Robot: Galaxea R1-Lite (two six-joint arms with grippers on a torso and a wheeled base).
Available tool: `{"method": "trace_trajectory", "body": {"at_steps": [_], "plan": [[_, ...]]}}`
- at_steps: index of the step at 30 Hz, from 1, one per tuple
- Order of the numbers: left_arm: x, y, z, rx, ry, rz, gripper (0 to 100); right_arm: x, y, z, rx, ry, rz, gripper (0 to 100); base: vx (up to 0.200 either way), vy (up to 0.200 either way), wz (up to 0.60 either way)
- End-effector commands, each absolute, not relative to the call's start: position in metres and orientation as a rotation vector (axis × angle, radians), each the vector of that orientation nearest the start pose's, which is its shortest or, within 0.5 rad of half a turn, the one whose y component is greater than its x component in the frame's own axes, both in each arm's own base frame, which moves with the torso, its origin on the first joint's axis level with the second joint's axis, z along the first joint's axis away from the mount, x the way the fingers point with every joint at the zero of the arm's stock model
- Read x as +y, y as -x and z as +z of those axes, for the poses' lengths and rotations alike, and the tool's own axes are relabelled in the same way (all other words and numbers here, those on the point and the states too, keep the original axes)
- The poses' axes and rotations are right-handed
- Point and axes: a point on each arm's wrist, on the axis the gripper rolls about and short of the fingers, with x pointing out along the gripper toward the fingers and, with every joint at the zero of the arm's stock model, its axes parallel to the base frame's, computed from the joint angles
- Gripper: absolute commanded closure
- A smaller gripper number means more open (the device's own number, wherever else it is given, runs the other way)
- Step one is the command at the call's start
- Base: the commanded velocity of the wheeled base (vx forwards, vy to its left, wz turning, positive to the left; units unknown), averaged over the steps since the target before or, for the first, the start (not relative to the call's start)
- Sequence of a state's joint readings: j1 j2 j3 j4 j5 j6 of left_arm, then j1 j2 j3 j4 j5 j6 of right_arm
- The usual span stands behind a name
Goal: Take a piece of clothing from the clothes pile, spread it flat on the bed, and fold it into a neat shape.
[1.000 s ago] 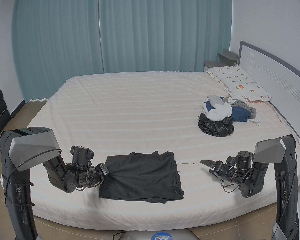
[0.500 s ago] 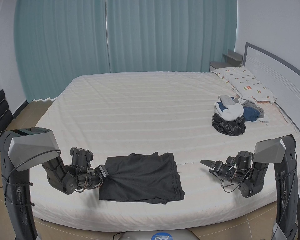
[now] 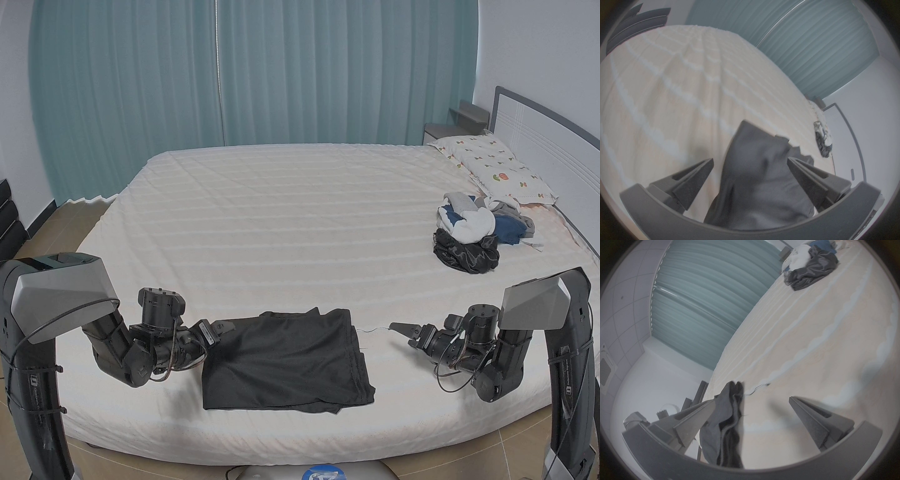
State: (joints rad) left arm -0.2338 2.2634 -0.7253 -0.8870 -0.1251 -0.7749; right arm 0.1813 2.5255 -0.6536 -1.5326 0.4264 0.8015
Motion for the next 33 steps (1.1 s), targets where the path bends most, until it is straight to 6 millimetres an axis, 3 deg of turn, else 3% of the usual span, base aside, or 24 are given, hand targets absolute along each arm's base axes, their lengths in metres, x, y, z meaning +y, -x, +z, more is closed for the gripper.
{"method": "trace_trajectory", "body": {"at_steps": [1, 11, 16, 24, 25, 33], "plan": [[-0.089, -0.363, 0.004, 0.679, 0.717, -0.104, 0, 0.096, -0.339, -0.036, 0.575, -0.790, 0.480, 0, 0.000, 0.000, 0.00], [-0.094, -0.388, -0.019, 0.654, 0.712, -0.058, 0, 0.125, -0.315, -0.045, 0.655, -0.749, 0.499, 0, 0.000, 0.000, 0.00], [-0.096, -0.401, -0.021, 0.625, 0.710, -0.066, 0, 0.130, -0.310, -0.046, 0.669, -0.741, 0.505, 0, 0.000, 0.000, 0.00], [-0.101, -0.406, -0.027, 0.622, 0.708, -0.074, 0, 0.132, -0.308, -0.048, 0.677, -0.720, 0.513, 0, 0.000, 0.000, 0.00], [-0.100, -0.406, -0.027, 0.621, 0.710, -0.072, 100, 0.132, -0.306, -0.049, 0.681, -0.705, 0.513, 0, 0.000, 0.000, 0.00], [-0.095, -0.408, -0.025, 0.562, 0.695, 0.028, 100, 0.139, -0.297, -0.048, 0.681, -0.646, 0.528, 0, 0.000, 0.000, 0.00]]}}
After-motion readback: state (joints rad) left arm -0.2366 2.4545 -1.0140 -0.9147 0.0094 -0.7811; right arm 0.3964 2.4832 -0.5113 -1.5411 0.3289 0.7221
